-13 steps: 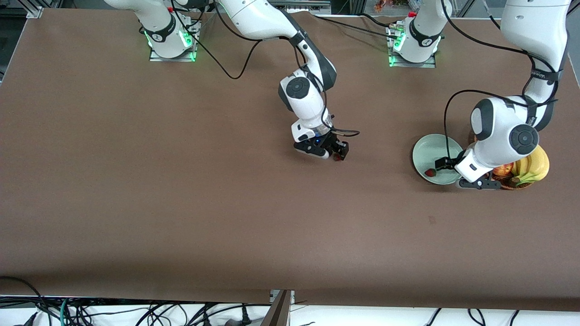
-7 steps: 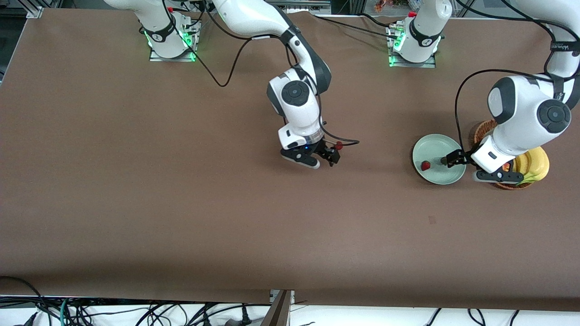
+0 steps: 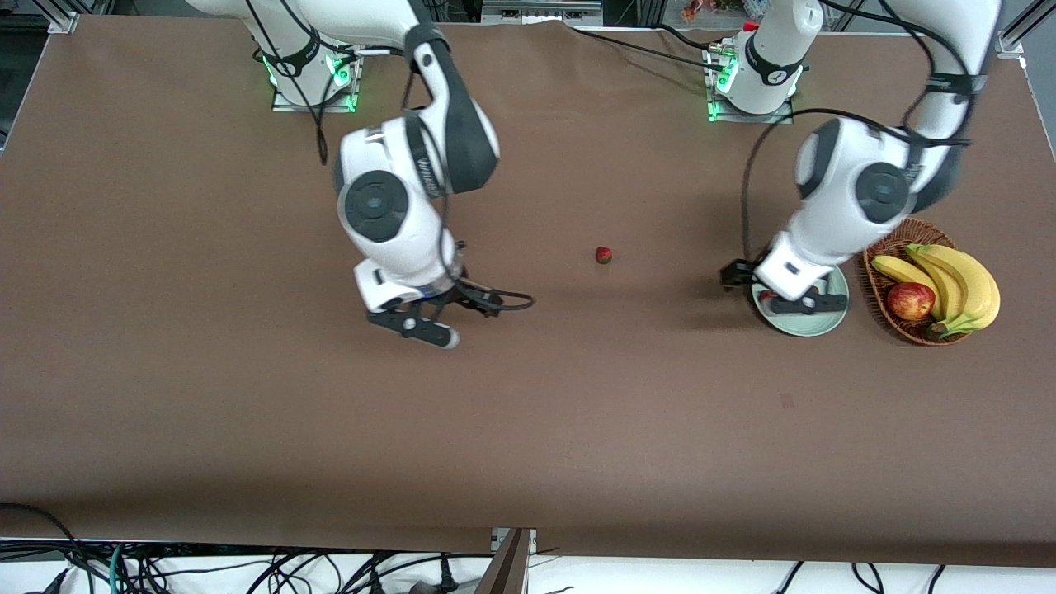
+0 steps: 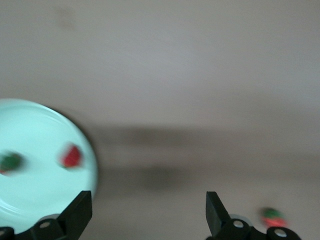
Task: Collect all strawberries into plate
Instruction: 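Release the third strawberry on the table with the right gripper, then grasp the third strawberry with the left gripper while the right gripper retracts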
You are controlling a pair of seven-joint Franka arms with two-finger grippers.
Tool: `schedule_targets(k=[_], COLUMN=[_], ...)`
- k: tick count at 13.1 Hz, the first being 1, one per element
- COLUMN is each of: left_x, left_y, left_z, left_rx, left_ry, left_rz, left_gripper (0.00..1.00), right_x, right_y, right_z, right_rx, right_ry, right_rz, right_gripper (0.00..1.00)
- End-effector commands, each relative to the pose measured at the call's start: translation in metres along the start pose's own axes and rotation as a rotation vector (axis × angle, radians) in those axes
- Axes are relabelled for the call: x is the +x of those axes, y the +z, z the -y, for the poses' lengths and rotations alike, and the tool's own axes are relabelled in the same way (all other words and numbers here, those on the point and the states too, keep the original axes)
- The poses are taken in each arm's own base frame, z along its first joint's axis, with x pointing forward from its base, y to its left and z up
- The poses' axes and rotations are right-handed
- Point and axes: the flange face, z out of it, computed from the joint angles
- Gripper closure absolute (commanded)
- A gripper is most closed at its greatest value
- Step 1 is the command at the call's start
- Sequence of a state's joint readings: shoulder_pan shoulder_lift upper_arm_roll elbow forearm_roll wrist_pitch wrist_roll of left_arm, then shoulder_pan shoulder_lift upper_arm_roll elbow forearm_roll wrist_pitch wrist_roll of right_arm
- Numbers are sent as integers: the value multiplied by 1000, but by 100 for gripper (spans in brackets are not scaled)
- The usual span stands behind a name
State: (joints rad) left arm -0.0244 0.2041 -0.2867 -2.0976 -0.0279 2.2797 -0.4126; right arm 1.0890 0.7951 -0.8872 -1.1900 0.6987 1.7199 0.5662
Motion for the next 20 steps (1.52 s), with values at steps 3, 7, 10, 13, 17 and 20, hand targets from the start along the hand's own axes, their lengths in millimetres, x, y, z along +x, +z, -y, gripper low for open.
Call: schedule_targets(k=[3, 7, 10, 13, 17, 20], left_x=[-57, -91, -99, -108, -131, -134], left_y=[32, 81, 102, 120, 145, 161], left_z=[-100, -150, -161, -171, -186, -182], left_rx=[21, 46, 26, 6, 32, 61], left_ry=[-111, -206, -229, -218, -192, -169], left_rz=[6, -58, -56, -28, -56, -96], left_gripper=[0, 0, 0, 0, 0, 0], right_x=[-5, 16, 24, 12, -22, -19], right_y=[-27, -70, -123, -170, -194, -203], right_z=[-25, -76, -149, -215, -266, -290], right_rx=[-64, -94, -71, -73, -67, -80], right_ry=[-131, -181, -173, -204, -214, -294], right_rz=[43, 66, 114, 103, 63, 22], right_gripper=[0, 0, 0, 0, 0, 0])
